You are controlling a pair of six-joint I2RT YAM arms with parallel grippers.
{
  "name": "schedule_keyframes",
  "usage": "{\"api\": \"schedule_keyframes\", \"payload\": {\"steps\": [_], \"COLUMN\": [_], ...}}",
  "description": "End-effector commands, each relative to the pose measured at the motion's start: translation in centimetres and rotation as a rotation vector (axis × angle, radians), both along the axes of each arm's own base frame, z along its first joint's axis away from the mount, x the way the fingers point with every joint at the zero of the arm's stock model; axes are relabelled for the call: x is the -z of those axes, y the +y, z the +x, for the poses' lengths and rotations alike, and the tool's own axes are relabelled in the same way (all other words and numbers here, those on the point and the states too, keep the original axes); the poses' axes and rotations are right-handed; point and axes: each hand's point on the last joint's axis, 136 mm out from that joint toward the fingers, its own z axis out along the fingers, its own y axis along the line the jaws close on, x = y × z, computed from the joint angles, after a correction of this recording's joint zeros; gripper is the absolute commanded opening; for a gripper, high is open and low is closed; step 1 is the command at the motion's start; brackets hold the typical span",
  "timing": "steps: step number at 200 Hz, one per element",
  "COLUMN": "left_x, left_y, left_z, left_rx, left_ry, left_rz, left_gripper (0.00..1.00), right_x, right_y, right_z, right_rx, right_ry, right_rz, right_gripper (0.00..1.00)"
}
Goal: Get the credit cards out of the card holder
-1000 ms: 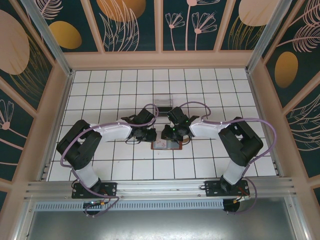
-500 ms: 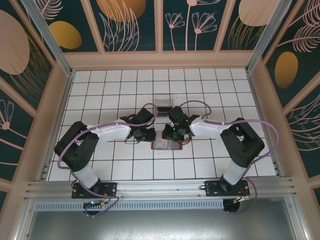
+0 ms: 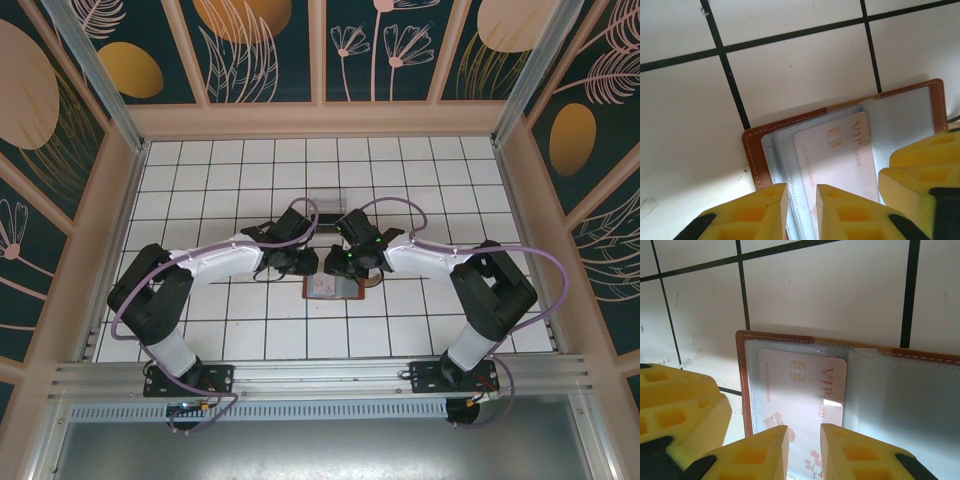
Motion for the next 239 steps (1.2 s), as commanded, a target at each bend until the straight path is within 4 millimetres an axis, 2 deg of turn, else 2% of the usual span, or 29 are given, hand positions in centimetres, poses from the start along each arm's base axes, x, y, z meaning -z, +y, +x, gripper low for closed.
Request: {"api": "schedule_keyframes", "payload": {"steps": [1, 36, 72, 120, 124, 153, 239], "left_x": [1.7, 3.6, 4.8, 4.8, 5.4, 5.5, 5.9], "left_y": [0.0, 0.5, 1.2, 1.3, 1.9, 2.0, 2.1], "left_z": [-0.5, -0.8, -1.1, -1.1, -1.8, -1.9, -2.1], "left_rx": [0.001, 0.000, -0.011, -0.014, -0.014, -0.015, -0.011], "left_ry": [0.047, 0.072, 0.082, 0.081, 0.098, 0.104, 0.112], "left_rz": [0.036, 0.072, 0.107, 0.103, 0.118, 0.119, 0.127], "left_gripper": [0.23, 0.21, 0.19, 0.19, 0.19, 0.19, 0.18], "right_x": [-0.1, 0.1, 0.9, 2.2, 2.4, 3.3, 3.1], "right_y": [-0.3, 0.0, -0.2, -0.6, -0.6, -1.1, -2.0], "right_z": [0.1, 0.0, 0.0, -0.1, -0.1, -0.4, -0.4], "right_rx": [0.005, -0.003, 0.003, 0.002, 0.002, 0.007, 0.025], "right_ry": [-0.004, 0.005, 0.012, 0.031, 0.033, 0.047, 0.033], "right_rz": [-0.001, 0.011, 0.005, -0.023, -0.025, -0.053, -0.087], "right_gripper": [0.24, 0.25, 0.24, 0.25, 0.24, 0.24, 0.27]}}
